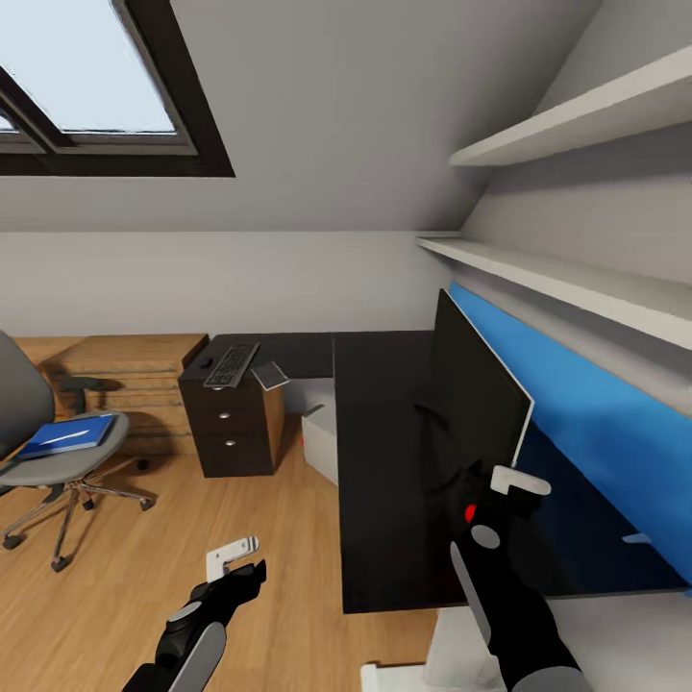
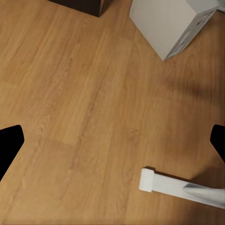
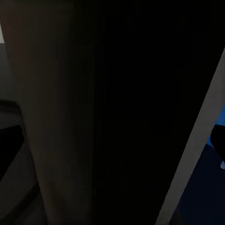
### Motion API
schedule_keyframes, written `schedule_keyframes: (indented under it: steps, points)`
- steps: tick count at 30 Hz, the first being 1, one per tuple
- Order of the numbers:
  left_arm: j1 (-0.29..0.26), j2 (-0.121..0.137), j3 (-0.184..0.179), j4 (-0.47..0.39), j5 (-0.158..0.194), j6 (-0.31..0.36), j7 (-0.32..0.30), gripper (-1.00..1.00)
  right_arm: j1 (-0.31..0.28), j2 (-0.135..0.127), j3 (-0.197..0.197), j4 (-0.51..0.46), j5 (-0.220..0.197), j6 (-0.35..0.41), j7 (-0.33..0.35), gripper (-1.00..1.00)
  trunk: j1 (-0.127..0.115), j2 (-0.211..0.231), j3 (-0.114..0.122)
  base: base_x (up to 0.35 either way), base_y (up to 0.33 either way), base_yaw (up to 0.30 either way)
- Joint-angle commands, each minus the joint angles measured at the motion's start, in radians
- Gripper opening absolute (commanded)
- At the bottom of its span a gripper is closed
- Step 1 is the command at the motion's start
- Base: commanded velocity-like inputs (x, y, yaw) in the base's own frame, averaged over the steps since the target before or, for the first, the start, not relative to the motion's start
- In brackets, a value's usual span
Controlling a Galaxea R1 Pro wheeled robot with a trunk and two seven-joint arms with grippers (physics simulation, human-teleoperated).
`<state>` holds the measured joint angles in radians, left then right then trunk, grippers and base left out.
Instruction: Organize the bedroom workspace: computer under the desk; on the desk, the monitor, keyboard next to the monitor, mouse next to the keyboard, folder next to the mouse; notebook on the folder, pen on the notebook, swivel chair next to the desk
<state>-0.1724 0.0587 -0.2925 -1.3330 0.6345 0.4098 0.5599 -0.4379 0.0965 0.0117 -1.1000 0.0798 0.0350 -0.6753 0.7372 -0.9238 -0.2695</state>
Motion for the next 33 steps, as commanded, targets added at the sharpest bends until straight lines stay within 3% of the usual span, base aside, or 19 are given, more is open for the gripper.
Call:
schedule_keyframes:
  steps: [1, 25, 33]
  points:
    - [-0.001, 0.001, -0.003, -0.002, 0.008, 0.001, 0.009, 1.00, 0.000, 0.000, 0.001, 0.000, 0.006, 0.004, -0.005, 1.00, 0.000, -0.001, -0.001, 0.001, -0.112, 0.000]
    - [-0.001, 0.002, -0.002, -0.002, 0.011, 0.001, 0.009, 1.00, -0.001, 0.000, 0.010, -0.006, 0.009, -0.002, -0.003, 1.00, 0.000, -0.001, -0.001, -0.004, -0.040, 0.000]
    - [-0.001, 0.003, -0.002, -0.002, 0.013, 0.003, 0.009, 1.00, 0.000, 0.000, 0.011, -0.006, 0.009, -0.003, -0.003, 1.00, 0.000, -0.001, -0.001, -0.272, 0.000, 0.000]
